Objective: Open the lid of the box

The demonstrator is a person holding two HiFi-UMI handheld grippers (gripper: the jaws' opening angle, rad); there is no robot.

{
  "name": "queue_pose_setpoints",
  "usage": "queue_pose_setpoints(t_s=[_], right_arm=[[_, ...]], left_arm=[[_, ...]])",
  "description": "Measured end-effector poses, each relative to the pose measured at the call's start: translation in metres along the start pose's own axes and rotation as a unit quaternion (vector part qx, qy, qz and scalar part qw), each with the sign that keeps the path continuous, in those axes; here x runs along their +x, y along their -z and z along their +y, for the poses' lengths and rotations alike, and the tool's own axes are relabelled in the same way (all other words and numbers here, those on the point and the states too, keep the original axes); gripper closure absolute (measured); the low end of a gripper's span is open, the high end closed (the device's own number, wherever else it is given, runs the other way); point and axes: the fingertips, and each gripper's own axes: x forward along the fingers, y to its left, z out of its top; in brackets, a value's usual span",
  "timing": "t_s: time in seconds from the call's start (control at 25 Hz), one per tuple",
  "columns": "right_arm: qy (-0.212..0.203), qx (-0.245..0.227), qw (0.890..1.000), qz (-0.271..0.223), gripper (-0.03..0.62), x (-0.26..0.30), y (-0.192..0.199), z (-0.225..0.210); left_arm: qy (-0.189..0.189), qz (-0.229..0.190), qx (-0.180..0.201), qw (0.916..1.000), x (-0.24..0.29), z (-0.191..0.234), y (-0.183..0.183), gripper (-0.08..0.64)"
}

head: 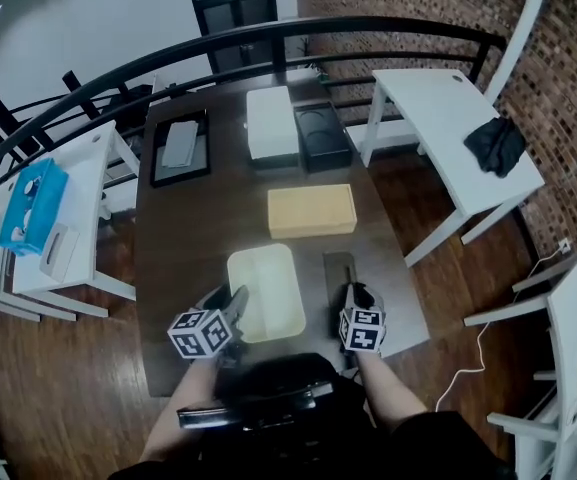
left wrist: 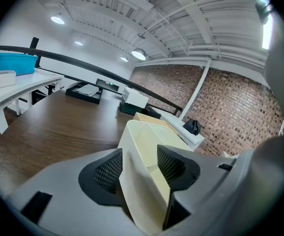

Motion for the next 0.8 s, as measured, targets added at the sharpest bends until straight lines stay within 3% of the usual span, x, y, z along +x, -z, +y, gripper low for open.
queue_pose_setpoints(t_s=[0.16, 0.32, 0.52, 0.68, 0.8], right_arm=[[0.009, 0.049, 0.998, -0.026, 0.552, -0.019, -0.019, -0.013], [0.007, 0.063, 0.997, -0.051, 0.552, -0.035, -0.044, -0.016], [-0.007, 0.077, 0.990, -0.122, 0.552, -0.059, -0.109, -0.015], [-0.030, 0.043, 0.984, -0.172, 0.588, -0.087, -0.157, 0.005], [-0.045, 0.004, 0.981, -0.189, 0.589, -0.104, -0.167, 0.029]], left_arm=[[0.001, 0.001, -0.002, 1.0000, -0.001, 0.000, 0.000, 0.348], [0.005, -0.006, -0.011, 0.9999, 0.000, 0.001, 0.002, 0.348], [0.022, -0.005, -0.002, 0.9997, 0.003, 0.000, 0.001, 0.348], [0.070, -0.106, -0.012, 0.9918, -0.021, -0.012, -0.034, 0.403], [0.082, -0.162, -0.022, 0.9832, -0.045, -0.011, -0.057, 0.403]])
